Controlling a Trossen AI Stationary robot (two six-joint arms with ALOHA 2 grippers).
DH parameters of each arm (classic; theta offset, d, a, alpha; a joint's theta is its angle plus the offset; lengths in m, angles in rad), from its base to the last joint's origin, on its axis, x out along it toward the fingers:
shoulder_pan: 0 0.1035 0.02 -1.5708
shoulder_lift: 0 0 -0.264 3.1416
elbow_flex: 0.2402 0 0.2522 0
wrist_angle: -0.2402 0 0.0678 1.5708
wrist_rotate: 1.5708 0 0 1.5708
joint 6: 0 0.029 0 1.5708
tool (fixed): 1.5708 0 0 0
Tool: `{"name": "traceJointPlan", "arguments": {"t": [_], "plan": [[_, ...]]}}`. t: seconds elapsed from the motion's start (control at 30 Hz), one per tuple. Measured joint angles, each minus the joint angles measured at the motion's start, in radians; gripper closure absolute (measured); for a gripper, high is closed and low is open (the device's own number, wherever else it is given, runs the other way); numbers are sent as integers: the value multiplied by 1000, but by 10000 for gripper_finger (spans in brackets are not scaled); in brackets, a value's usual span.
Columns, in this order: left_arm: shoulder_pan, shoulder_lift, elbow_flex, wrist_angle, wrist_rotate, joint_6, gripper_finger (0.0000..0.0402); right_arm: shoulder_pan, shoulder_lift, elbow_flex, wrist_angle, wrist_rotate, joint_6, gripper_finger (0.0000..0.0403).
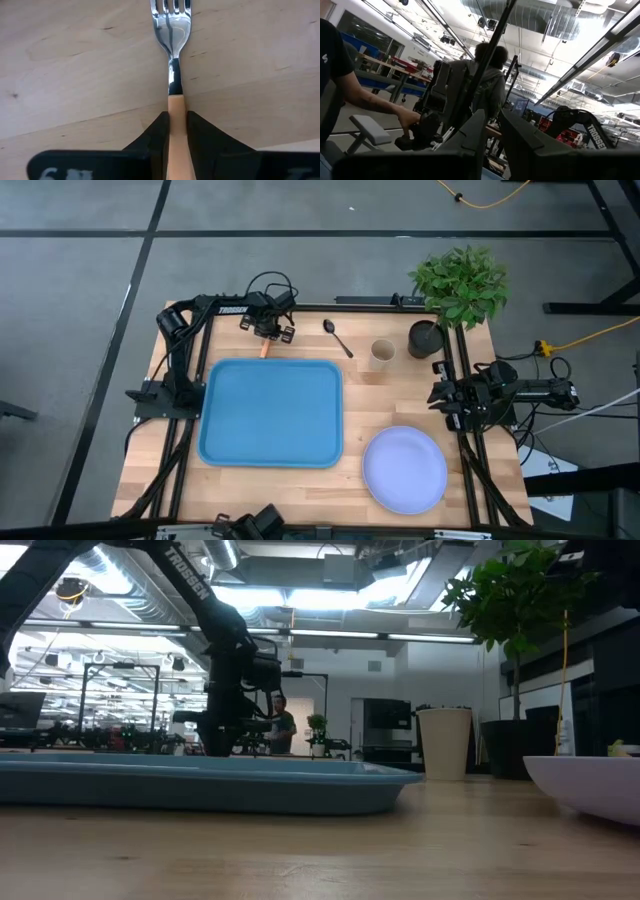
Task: Pick and place plate/cup/fork/spoon on tray
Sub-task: Put the orange fork on the blue tray
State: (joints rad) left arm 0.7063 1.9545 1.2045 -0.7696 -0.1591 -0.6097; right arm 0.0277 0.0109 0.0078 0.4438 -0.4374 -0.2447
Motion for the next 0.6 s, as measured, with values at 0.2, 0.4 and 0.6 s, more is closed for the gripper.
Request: {"name": "traceJointPlan", "arguments": {"t": [0.2, 0.4, 0.6], "plan": [[0, 13, 82, -47, -47, 85, 371, 0, 0, 0, 0, 0, 8, 336], [0, 16, 207, -182, -56, 141, 388, 0, 0, 0, 10, 0, -15, 336], [-12, 14, 322, -425, -89, 134, 401, 0, 0, 0, 9, 0, -25, 336]]}}
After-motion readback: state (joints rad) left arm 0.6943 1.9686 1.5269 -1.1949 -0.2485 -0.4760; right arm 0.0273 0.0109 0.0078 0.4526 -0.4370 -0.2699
